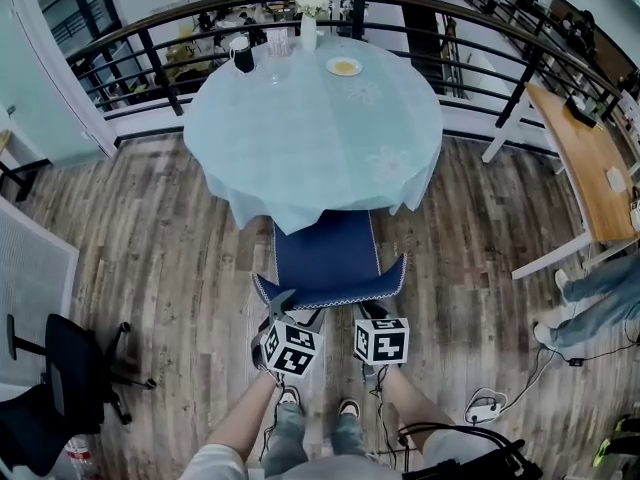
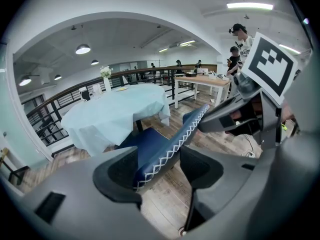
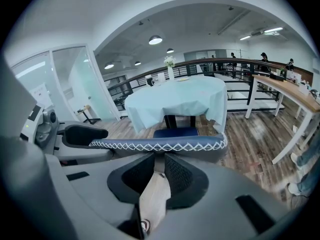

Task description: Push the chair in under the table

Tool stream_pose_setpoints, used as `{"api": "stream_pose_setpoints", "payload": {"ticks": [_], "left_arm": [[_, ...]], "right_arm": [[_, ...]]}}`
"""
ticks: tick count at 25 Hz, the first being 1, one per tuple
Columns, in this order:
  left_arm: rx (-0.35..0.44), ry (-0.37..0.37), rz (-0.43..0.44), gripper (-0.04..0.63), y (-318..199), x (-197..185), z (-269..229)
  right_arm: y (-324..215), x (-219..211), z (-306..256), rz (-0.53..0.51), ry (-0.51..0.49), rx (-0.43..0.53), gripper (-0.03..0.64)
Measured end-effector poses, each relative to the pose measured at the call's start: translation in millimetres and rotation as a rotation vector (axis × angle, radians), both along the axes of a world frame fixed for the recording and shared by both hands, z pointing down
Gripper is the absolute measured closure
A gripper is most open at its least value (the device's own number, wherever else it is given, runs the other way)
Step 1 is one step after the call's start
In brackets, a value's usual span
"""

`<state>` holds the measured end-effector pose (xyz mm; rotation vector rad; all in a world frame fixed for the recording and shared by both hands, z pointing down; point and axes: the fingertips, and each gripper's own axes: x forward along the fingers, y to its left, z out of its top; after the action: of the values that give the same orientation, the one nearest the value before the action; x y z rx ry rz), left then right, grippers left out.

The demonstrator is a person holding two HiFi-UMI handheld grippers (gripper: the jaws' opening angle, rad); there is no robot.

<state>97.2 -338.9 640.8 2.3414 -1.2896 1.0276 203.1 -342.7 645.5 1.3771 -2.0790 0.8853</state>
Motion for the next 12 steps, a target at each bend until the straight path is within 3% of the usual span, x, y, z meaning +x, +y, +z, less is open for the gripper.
{"api": "stream_pose_setpoints", "payload": {"ticks": [12], "left_arm": [[0.005,-0.011,0.024,0.330,-31,-10,0]], "right_arm": [[-28,-10,-2,0.006,0.007,0.025,0.541]]}}
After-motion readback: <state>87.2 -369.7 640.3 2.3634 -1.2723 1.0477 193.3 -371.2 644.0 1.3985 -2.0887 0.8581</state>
